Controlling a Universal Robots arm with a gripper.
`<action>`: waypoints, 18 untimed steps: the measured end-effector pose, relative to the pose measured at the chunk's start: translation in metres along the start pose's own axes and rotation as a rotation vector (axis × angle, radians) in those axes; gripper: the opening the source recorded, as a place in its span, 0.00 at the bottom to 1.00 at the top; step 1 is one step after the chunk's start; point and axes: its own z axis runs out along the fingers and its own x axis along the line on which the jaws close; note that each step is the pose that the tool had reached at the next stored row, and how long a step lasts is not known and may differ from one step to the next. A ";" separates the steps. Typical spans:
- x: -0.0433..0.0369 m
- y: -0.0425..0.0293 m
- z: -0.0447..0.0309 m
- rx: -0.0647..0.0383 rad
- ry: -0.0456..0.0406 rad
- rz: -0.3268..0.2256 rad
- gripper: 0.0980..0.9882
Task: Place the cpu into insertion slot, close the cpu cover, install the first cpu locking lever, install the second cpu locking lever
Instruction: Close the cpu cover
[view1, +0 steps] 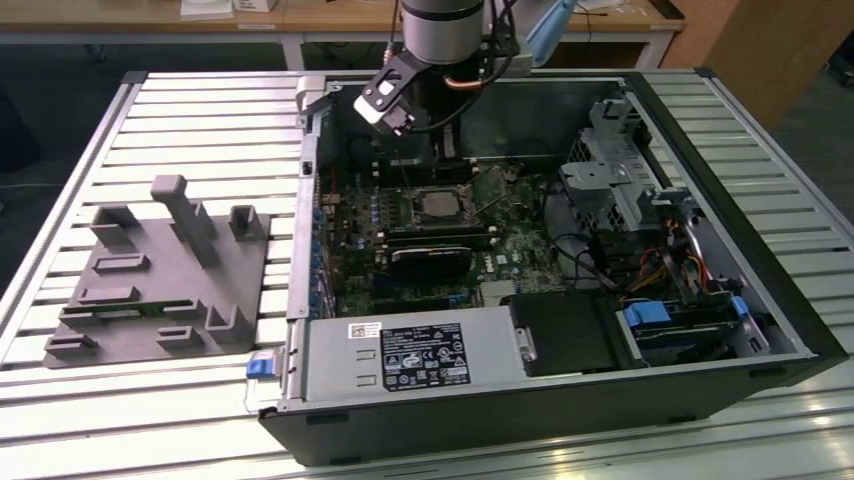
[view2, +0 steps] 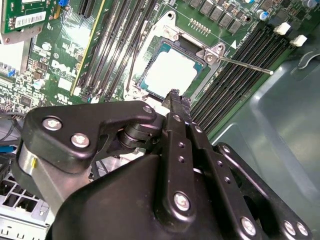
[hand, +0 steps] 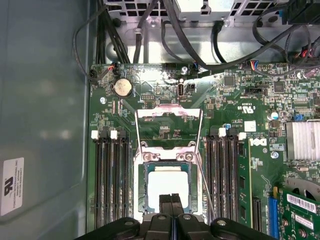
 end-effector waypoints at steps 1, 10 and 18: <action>0.0001 0.0006 0.0001 0.000 0.0000 0.000 0.01; 0.0010 0.0128 0.0012 0.000 0.0002 0.000 0.01; 0.0022 0.0240 0.0023 0.000 0.0001 0.000 0.01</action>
